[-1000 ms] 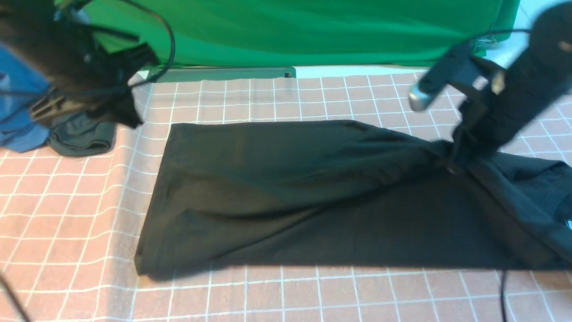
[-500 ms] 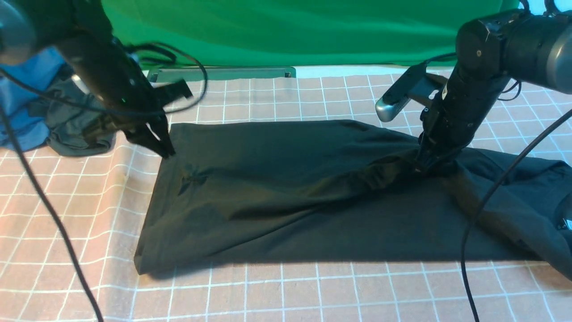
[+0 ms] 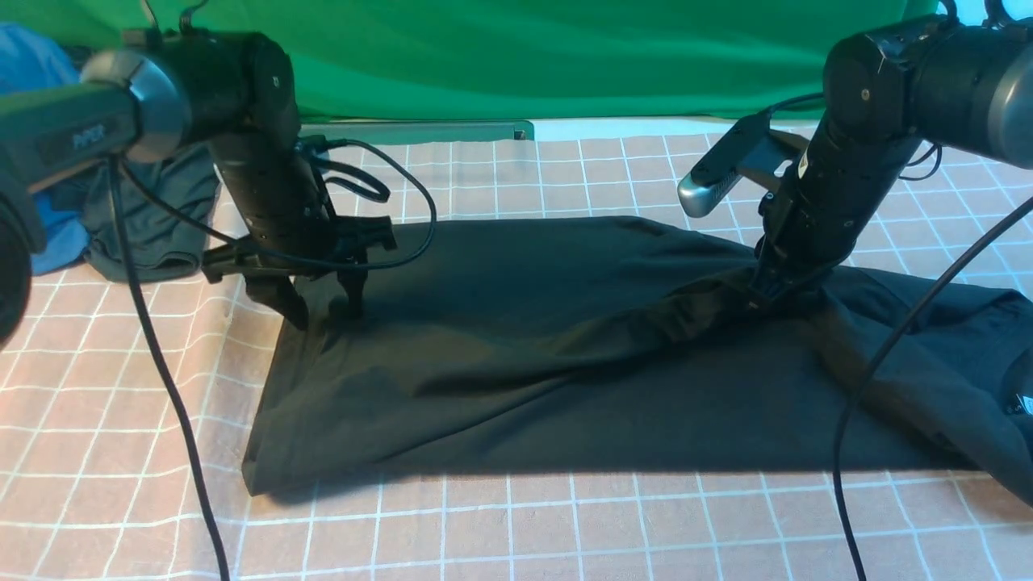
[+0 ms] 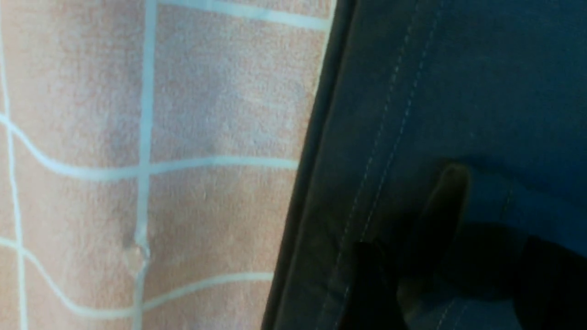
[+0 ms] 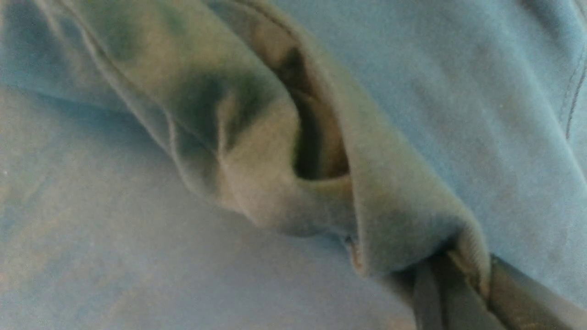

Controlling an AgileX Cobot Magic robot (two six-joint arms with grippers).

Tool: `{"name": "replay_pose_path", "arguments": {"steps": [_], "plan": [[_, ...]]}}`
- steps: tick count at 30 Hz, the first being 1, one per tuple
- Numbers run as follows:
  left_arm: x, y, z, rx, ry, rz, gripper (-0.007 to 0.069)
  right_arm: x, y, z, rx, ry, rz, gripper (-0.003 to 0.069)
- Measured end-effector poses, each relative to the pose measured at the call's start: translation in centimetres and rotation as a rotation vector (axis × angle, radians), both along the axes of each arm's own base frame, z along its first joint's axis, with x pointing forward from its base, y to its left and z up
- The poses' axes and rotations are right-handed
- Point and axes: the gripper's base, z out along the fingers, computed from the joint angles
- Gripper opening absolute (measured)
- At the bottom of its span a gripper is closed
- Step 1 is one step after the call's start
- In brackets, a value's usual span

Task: Fold a long-sleeved shirt over a pink coffee tablecloth.
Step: 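Fold the black garment in half by bringing its near edge over to the far edge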

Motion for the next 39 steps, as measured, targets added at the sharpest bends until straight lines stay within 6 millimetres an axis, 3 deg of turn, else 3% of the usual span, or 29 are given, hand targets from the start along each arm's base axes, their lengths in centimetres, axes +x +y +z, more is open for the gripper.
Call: {"name": "replay_pose_path", "arguments": {"steps": [3, 8, 10, 13, 17, 24, 26, 30, 34, 39], "plan": [[0.1, -0.3, -0.5, -0.029, 0.002, -0.027, 0.04, 0.0, 0.0, 0.0, 0.005, -0.003, -0.016, 0.0072], [0.2, -0.5, -1.2, -0.041, 0.018, -0.039, 0.0282, 0.1, 0.0, 0.0, 0.008, -0.006, -0.023, 0.0072], [0.2, -0.4, -1.2, -0.038, 0.024, -0.047, 0.0159, 0.1, 0.0, 0.0, 0.008, -0.006, -0.024, 0.0072], [0.1, -0.5, -1.0, -0.037, 0.027, -0.061, 0.005, 0.1, 0.0, 0.0, 0.009, -0.006, -0.024, 0.0072], [0.0, -0.6, 0.0, -0.04, 0.011, -0.071, 0.0035, 0.1, 0.0, 0.0, 0.009, -0.007, -0.025, 0.0072], [1.0, 1.0, 5.1, -0.046, -0.061, 0.036, 0.0032, 0.9, 0.2, 1.7, 0.025, -0.063, -0.025, 0.0072], [1.8, 2.3, 7.1, -0.053, -0.126, 0.086, 0.0032, 1.4, 0.4, 2.6, 0.035, -0.096, -0.024, 0.0072], [2.5, 3.6, 9.1, -0.057, -0.196, 0.129, 0.0032, 1.7, 0.5, 3.0, 0.046, -0.132, -0.022, 0.0072], [3.1, 4.3, 9.5, -0.044, -0.229, 0.145, 0.0032, 2.1, 0.6, 3.2, 0.06, -0.177, -0.019, 0.0072], [4.0, 5.0, 8.5, 0.002, -0.262, 0.175, 0.0032, 2.7, 0.8, 3.3, 0.081, -0.237, -0.016, 0.0072]]}}
